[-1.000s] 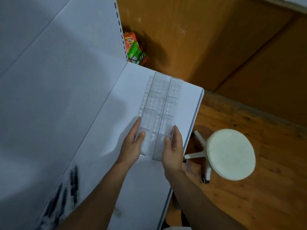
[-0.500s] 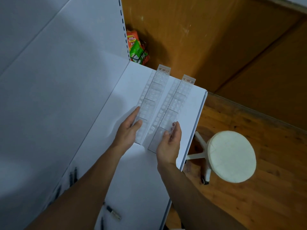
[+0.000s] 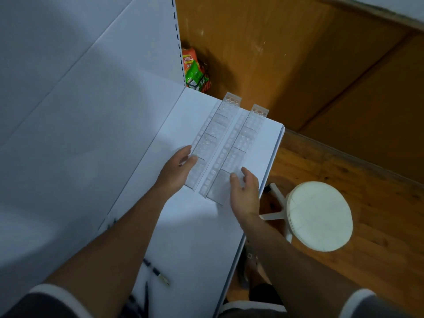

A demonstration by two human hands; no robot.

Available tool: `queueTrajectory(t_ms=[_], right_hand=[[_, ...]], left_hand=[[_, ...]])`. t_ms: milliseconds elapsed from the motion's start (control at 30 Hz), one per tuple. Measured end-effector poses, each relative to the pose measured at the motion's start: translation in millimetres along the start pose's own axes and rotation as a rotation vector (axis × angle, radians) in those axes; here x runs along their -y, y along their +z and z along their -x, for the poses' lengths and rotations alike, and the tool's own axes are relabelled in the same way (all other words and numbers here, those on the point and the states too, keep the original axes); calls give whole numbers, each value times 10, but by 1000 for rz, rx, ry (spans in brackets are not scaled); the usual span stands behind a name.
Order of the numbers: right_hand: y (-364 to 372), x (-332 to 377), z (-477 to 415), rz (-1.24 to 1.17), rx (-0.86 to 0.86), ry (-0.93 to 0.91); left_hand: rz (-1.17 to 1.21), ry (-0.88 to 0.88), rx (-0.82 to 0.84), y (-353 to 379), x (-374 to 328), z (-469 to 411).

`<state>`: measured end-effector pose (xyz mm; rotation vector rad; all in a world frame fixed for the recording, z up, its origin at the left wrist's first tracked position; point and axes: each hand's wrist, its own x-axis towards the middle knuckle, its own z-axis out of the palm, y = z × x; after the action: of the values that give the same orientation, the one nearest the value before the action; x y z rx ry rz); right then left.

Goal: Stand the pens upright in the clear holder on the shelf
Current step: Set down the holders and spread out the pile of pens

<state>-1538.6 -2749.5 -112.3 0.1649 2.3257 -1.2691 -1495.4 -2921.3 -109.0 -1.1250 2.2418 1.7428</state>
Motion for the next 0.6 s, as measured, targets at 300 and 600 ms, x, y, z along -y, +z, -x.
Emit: queueTrajectory(t_ms=[300,600], right_hand=[[-490,93,108,721,367,-156],[-430,47,744,979,625,-467]], left_hand=[[-580,-38,-20,-331,11,668],[-583,-203,-183,-216,354,1949]])
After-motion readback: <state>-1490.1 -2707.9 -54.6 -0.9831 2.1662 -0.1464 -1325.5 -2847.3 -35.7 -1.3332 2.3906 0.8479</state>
